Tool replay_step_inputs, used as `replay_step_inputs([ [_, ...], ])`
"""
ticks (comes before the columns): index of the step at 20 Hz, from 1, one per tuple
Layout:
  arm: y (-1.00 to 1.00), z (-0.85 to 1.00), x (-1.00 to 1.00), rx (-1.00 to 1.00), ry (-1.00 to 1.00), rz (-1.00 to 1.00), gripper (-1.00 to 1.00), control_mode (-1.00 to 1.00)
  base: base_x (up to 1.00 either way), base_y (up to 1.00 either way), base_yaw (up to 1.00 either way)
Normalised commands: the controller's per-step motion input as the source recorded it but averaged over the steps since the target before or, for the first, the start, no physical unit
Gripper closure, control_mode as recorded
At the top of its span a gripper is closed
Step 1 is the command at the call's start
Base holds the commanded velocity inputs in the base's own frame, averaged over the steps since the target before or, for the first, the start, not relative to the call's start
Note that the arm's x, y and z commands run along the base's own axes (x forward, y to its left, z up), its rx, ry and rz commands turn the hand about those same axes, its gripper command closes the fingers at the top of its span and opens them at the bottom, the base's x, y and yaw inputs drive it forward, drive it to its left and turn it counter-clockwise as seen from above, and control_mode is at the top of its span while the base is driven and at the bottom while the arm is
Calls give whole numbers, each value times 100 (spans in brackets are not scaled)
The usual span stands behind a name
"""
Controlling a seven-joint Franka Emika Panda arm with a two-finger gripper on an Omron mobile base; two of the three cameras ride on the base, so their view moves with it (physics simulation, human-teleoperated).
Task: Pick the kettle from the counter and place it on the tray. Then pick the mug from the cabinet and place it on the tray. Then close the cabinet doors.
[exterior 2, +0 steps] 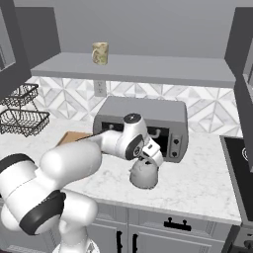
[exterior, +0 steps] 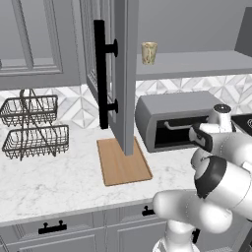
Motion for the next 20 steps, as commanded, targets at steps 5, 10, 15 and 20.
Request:
replay_step_inputs([
  [5, 15, -13, -60, 13, 0, -3, 100, -100, 0, 0, 0],
  [10, 40, 8, -69, 6, 1, 0, 100, -100, 0, 0, 0],
  [15, 69, 23, -51, 0, 9, 0, 100, -100, 0, 0, 0],
  [20, 85, 22, -47, -4, 3, 5, 100, -100, 0, 0, 0],
])
